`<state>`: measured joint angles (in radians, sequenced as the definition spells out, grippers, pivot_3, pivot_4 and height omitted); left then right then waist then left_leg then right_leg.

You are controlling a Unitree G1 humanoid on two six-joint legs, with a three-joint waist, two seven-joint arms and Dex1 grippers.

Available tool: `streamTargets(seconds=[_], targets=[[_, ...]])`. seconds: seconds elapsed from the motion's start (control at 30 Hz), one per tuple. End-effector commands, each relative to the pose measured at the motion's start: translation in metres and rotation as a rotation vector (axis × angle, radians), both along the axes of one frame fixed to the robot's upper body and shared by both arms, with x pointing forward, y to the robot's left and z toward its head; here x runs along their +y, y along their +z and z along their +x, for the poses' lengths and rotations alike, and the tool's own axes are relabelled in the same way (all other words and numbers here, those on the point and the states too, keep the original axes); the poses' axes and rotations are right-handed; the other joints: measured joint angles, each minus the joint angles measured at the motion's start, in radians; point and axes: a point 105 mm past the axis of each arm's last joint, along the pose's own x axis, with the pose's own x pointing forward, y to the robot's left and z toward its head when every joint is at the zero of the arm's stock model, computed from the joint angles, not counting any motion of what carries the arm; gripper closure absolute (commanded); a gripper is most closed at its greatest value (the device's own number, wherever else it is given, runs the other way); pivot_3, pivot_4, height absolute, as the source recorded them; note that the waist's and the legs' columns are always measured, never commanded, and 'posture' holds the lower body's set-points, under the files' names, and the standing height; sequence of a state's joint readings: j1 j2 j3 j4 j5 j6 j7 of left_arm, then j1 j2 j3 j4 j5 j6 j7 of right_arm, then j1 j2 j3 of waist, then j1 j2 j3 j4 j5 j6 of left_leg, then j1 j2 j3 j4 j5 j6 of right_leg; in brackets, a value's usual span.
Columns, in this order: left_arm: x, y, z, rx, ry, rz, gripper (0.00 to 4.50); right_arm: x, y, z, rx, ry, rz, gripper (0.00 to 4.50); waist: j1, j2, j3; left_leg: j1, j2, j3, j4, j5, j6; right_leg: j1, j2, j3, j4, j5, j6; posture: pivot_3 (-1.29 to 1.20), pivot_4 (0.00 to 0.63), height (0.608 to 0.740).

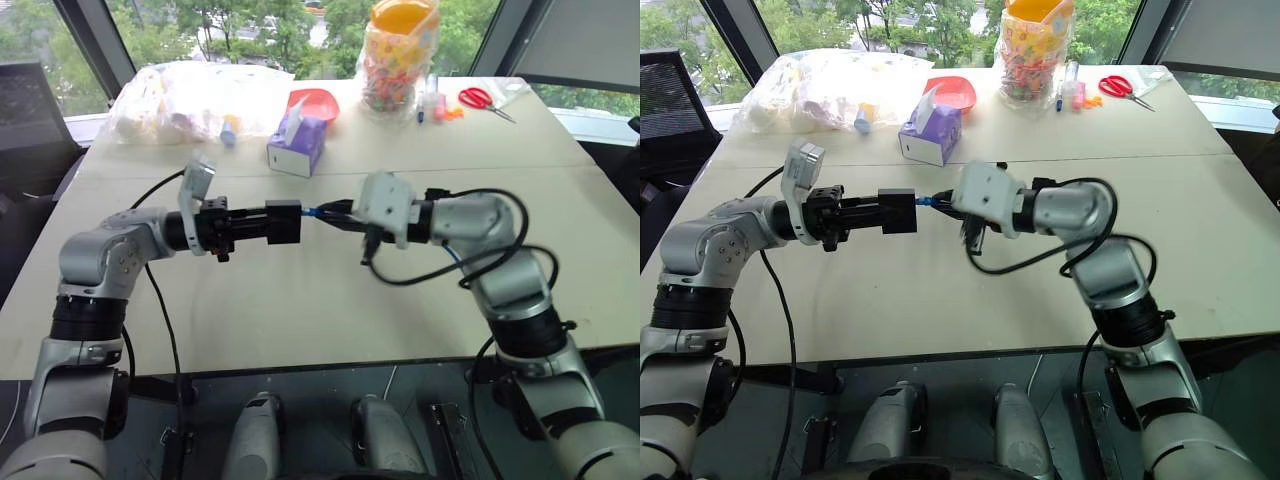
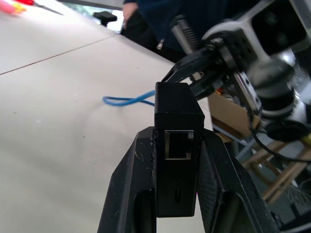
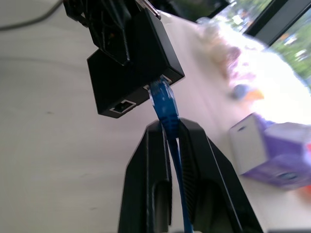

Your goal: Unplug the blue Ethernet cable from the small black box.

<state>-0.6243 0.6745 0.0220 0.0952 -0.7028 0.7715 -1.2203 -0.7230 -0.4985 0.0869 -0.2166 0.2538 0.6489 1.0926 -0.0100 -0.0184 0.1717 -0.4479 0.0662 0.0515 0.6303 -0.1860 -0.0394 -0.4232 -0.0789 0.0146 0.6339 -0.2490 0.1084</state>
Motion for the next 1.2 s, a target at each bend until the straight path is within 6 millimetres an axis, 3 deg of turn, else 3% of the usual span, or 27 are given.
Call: streamTargets(seconds=[0.03,0.17,0.2,0.33,0.53,0.9,1.0,1.07,1.2], targets=[[0.005,0.003,-0.002,-0.034,-0.009,0.028,4.01,-0.015,0.022,-0.003,0.188,0.053,0.126,2.23,-0.001,0.0,0.0,0.0,0.0,0.0,0.0,0.0,0.0,0.0,0.0,0.0,0.0,0.0,0.0,0.0,0.15,0.735],[0.006,0.007,-0.006,-0.063,-0.038,0.048,4.01,-0.012,0.029,-0.001,0.34,0.093,0.21,0.2,-0.005,0.0,0.0,0.0,0.0,0.0,-0.001,0.0,0.0,-0.001,0.0,0.0,0.0,0.0,0.0,0.0,0.15,0.735],[0.006,0.009,-0.006,-0.069,-0.042,0.046,4.01,-0.011,0.029,0.0,0.365,0.1,0.222,0.09,-0.006,0.0,0.0,0.0,0.0,0.0,-0.002,0.0,0.0,-0.001,0.0,0.0,0.0,0.0,0.0,0.0,0.15,0.735],[0.004,0.017,-0.008,-0.102,-0.057,0.021,4.01,0.002,0.019,-0.001,0.502,0.139,0.242,0.09,-0.004,0.0,0.0,0.0,0.0,0.0,-0.002,0.0,0.0,-0.002,0.0,0.0,0.0,0.0,0.0,0.0,0.15,0.735],[0.003,0.019,-0.011,-0.105,-0.062,0.019,4.01,0.016,0.004,0.004,0.538,0.139,0.239,0.09,-0.002,0.0,0.0,-0.002,0.0,0.0,-0.001,0.0,0.0,-0.002,0.0,0.0,0.0,0.0,0.0,0.0,0.15,0.735],[0.001,0.022,-0.014,-0.099,-0.067,0.0,4.01,0.029,-0.005,0.002,0.552,0.164,0.215,0.09,-0.003,0.0,0.0,-0.001,0.0,0.0,-0.001,0.0,0.0,-0.002,0.0,0.0,0.0,0.0,0.0,0.0,0.15,0.735],[0.0,0.023,-0.014,-0.098,-0.068,-0.003,4.01,0.03,-0.008,0.001,0.561,0.173,0.202,0.85,-0.003,0.0,0.0,-0.002,0.0,0.0,-0.001,0.0,0.0,-0.002,0.0,0.0,0.0,0.0,0.0,0.0,0.15,0.735],[0.0,0.023,-0.015,-0.096,-0.067,-0.004,4.01,0.031,-0.009,0.0,0.565,0.176,0.195,1.75,-0.003,0.0,0.0,-0.002,0.0,0.0,-0.001,0.0,0.0,-0.002,0.0,0.0,0.0,0.0,0.0,0.0,0.15,0.735],[0.001,0.023,-0.016,-0.094,-0.066,-0.005,4.01,0.032,-0.009,-0.001,0.566,0.178,0.192,1.75,-0.003,0.0,0.0,-0.001,0.0,0.0,-0.001,0.0,0.0,-0.002,0.0,0.0,0.0,0.0,0.0,0.0,0.15,0.735]])
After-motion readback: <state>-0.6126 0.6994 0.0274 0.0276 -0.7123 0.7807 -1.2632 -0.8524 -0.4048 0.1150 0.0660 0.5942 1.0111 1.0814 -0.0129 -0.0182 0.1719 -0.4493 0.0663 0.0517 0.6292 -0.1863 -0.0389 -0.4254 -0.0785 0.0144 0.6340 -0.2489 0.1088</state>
